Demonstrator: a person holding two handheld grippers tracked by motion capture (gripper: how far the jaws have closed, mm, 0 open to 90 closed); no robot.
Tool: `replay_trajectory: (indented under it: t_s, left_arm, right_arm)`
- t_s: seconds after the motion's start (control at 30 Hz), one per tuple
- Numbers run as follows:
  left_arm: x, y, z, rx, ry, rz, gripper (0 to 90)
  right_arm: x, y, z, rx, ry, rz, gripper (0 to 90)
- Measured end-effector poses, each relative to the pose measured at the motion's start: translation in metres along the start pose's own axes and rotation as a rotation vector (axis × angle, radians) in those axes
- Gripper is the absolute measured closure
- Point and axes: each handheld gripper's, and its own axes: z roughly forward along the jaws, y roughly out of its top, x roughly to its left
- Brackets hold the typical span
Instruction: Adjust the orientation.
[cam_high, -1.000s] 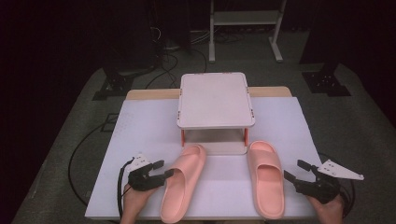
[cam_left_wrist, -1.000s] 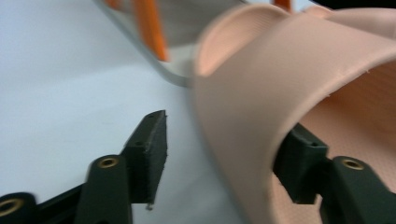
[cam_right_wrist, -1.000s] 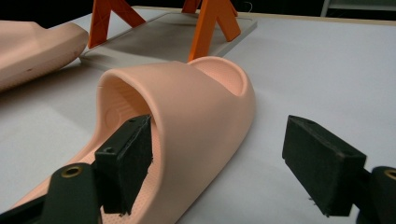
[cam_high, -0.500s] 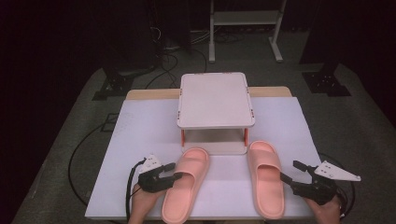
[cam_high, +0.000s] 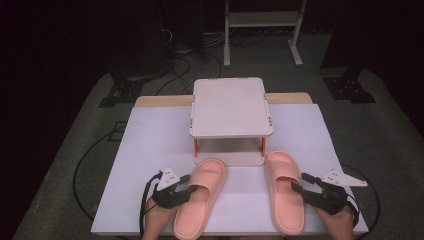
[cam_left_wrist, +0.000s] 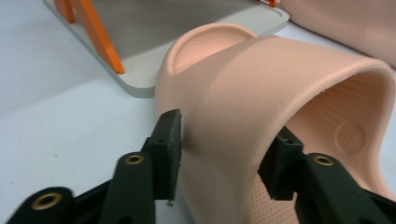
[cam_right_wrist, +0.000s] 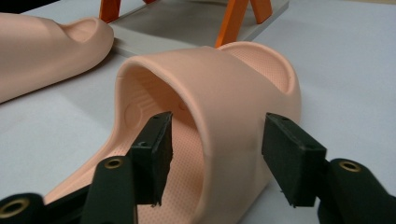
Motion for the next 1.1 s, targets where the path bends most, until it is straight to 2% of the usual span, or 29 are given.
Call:
replay_trajectory:
  t_s: [0.1, 0.33, 0.47, 0.57, 0.6, 0.67, 0.77, 1.1]
  left_arm:
    - [-0.001, 0.0, 0.0, 0.005, 0.019, 0.01, 59.2]
    - [-0.003, -0.001, -0.001, -0.008, 0.034, 0.01, 62.1]
    - [-0.002, -0.002, -0.002, -0.017, 0.024, -0.005, 68.7]
    - [-0.001, -0.002, -0.003, -0.017, 0.025, -0.008, 70.1]
    - [-0.001, -0.002, -0.004, -0.011, 0.021, -0.003, 71.1]
    - [0.0, -0.003, -0.005, -0.026, 0.006, -0.023, 73.1]
    - [0.0, -0.003, -0.007, -0.033, 0.005, -0.025, 74.3]
    - [0.0, -0.004, -0.013, -0.071, -0.04, -0.058, 77.8]
  right_arm:
    - [0.003, 0.001, 0.003, 0.008, -0.026, -0.008, 46.1]
    - [0.002, 0.002, 0.007, 0.025, -0.083, -0.005, 56.7]
    - [0.003, 0.003, 0.005, 0.026, -0.111, -0.02, 62.8]
    - [0.005, 0.004, 0.004, 0.028, -0.13, -0.037, 65.4]
    - [0.005, 0.004, 0.004, 0.028, -0.132, -0.04, 66.2]
    - [0.005, 0.004, 0.002, 0.026, -0.141, -0.046, 68.9]
    - [0.004, 0.004, -0.002, 0.015, -0.141, -0.049, 73.9]
    - [0.005, 0.004, -0.012, 0.011, -0.125, -0.058, 79.4]
